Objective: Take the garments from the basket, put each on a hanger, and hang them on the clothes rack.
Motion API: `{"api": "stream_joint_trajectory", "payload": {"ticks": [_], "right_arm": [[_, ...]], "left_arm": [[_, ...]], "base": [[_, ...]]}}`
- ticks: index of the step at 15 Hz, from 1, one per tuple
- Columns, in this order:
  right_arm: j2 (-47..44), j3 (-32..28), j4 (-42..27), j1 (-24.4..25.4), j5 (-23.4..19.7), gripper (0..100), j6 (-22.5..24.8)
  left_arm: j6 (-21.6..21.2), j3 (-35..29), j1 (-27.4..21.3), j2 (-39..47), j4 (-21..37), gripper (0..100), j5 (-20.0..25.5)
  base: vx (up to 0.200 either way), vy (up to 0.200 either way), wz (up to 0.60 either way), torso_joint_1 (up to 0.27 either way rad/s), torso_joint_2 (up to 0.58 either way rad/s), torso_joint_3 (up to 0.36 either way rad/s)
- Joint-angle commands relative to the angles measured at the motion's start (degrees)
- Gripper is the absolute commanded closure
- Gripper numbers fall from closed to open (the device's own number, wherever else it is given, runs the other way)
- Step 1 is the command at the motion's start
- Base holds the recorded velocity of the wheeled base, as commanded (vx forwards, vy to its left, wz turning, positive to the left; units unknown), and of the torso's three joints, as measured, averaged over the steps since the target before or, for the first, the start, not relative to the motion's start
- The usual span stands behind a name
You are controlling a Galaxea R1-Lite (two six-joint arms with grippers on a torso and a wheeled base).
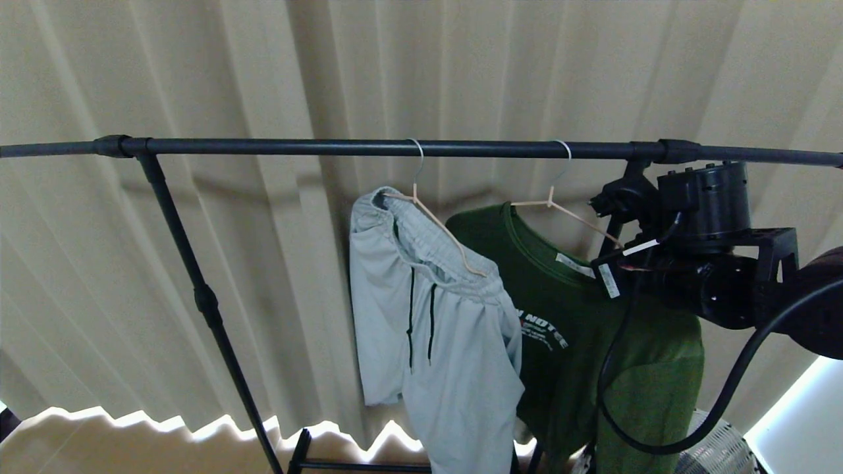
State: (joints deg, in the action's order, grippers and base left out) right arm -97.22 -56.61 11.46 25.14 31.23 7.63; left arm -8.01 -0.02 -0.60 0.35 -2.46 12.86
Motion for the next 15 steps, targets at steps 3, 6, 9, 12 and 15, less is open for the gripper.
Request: {"api": "stream_joint_trajectory", "payload": {"ticks": [3,6,9,12,15], "right_arm": [[0.8,1.4,1.7,0.4,-0.6,0,-1.6],[1.0,6.8,12.4,0.4,-2.4,0,-4.7],[5.4,15.2,22.9,0.4,-10.4,0,-7.4],[12.9,22.9,29.1,0.4,-15.3,0,-14.0],[19.0,30.9,36.9,0.2,-16.4,0,-17.6]], "left_arm": [[0.0,0.0,0.0,0.0,-0.1,0,0.0],[0.2,0.0,0.0,0.0,-0.1,0,0.0],[0.1,0.0,0.1,0.0,-0.2,0,0.1],[0.4,0.0,0.1,0.0,-0.2,0,0.1],[0.2,0.0,0.1,0.0,-0.2,0,0.0]], "base": [[0.0,0.0,0.0,0.0,0.0,0.0],[0.0,0.0,0.0,0.0,0.0,0.0],[0.0,0.0,0.0,0.0,0.0,0.0],[0.0,0.0,0.0,0.0,0.0,0.0],[0.0,0.0,0.0,0.0,0.0,0.0]]}}
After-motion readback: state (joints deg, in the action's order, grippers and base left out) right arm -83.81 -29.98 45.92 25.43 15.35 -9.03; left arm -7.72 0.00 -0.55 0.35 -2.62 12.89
